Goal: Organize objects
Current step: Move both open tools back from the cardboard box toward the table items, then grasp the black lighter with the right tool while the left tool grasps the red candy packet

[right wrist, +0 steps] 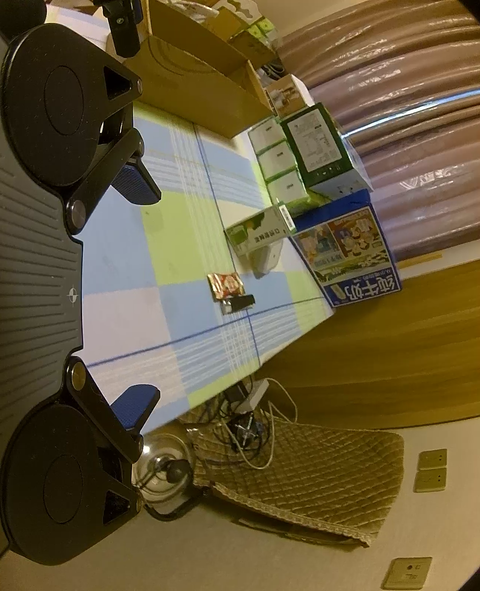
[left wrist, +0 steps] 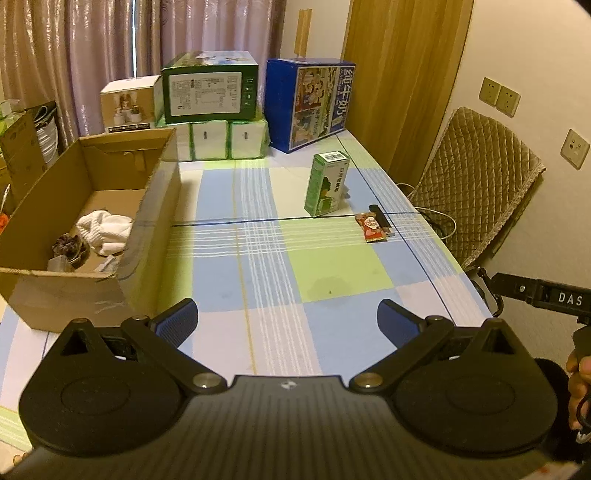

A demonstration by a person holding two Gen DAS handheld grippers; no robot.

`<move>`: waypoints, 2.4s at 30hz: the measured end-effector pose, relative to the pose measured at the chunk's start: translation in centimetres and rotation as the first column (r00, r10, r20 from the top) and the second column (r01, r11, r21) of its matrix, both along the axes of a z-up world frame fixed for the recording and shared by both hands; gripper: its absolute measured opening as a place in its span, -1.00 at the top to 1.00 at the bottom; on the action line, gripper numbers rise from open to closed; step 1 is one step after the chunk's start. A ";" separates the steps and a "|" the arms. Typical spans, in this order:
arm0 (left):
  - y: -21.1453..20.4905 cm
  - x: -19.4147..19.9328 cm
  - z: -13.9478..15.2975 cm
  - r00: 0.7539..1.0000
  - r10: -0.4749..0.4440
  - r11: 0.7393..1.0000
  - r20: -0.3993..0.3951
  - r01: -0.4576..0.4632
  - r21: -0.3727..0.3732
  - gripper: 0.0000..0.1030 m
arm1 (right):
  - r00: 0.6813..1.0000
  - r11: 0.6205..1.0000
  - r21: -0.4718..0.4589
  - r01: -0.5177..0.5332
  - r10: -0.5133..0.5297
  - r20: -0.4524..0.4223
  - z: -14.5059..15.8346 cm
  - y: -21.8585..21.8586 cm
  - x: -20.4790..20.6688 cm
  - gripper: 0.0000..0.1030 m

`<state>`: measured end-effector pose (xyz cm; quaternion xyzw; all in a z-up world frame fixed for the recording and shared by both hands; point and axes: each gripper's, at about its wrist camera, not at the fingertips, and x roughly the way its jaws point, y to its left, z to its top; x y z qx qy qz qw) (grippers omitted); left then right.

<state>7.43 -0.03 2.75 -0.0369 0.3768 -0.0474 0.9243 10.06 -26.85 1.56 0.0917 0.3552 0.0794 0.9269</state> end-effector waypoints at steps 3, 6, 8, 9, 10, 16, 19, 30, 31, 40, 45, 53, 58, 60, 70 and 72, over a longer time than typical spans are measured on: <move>-0.9 0.9 -0.2 1.000 -0.013 1.000 -0.004 0.013 -0.003 -0.97 | 1.000 1.000 -0.007 0.002 -0.002 0.000 -0.3 -0.6 0.8 -0.96; -1.9 2.1 -0.6 1.000 -0.025 1.000 -0.003 0.025 -0.001 -0.97 | 1.000 1.000 -0.014 0.001 -0.001 -0.006 -0.6 -1.0 1.9 -0.96; -2.6 3.3 -1.0 0.999 -0.034 0.999 -0.007 0.034 -0.011 -0.97 | 1.000 1.000 -0.012 -0.017 0.017 -0.015 -0.9 -1.4 2.8 -0.96; -2.8 3.8 -1.2 0.999 -0.038 0.999 -0.008 0.037 -0.013 -0.97 | 0.999 1.000 -0.013 -0.024 0.024 -0.022 -1.1 -1.4 3.3 -0.95; -3.1 4.4 -1.4 0.999 -0.042 0.999 -0.010 0.042 -0.012 -0.97 | 0.999 0.999 -0.017 -0.030 0.029 -0.026 -1.3 -1.5 3.9 -0.95; -5.0 9.1 -3.2 0.999 -0.048 0.999 -0.016 0.048 -0.007 -0.97 | 0.999 0.999 -0.028 -0.044 0.043 -0.031 -2.2 -2.0 7.7 -0.75; -5.8 11.7 -4.5 0.999 -0.043 0.999 -0.010 0.043 -0.018 -0.93 | 0.999 0.999 -0.017 -0.041 0.040 -0.036 -3.0 -2.3 10.1 -0.51; -9.0 20.3 -9.9 0.998 -0.054 0.998 -0.032 0.052 -0.042 -0.49 | 0.997 0.997 -0.045 -0.068 0.066 -0.038 -8.1 -1.6 17.8 0.06; -9.3 20.9 -10.4 0.997 -0.061 0.997 -0.036 0.060 -0.045 -0.40 | 0.997 0.996 -0.048 -0.072 0.070 -0.038 -8.5 -1.6 18.4 0.11; -12.5 25.1 -13.4 0.989 -0.143 0.986 -0.038 0.139 -0.087 0.02 | 0.999 0.999 -0.050 -0.020 0.017 -0.051 -11.1 -3.2 20.8 0.21; -13.9 27.0 -15.5 0.986 -0.157 0.984 -0.054 0.151 -0.094 0.12 | 0.999 0.999 -0.042 0.015 -0.017 -0.051 -11.4 -4.1 21.0 0.21; -14.3 27.8 -16.4 0.988 -0.148 0.986 -0.042 0.144 -0.081 0.45 | 0.999 0.999 -0.042 0.000 -0.002 -0.050 -11.6 -3.6 21.5 0.21; -12.3 26.3 -16.3 0.987 -0.157 0.988 -0.035 0.157 -0.007 0.50 | 0.997 0.996 -0.064 -0.066 0.064 -0.041 -12.2 -1.9 22.6 0.21; -10.7 25.1 -16.2 0.989 -0.144 0.989 -0.030 0.145 0.024 0.50 | 0.994 0.992 -0.076 -0.105 0.102 -0.036 -12.4 -0.8 23.1 0.21; -5.9 23.0 -15.8 0.997 -0.076 0.997 -0.023 0.077 0.032 0.46 | 0.980 0.960 -0.193 -0.201 0.197 -0.041 -14.8 4.0 26.7 0.25; -5.7 23.1 -15.8 0.996 -0.086 0.996 -0.024 0.086 0.033 0.44 | 0.980 0.955 -0.221 -0.198 0.195 -0.036 -15.0 4.6 26.8 0.39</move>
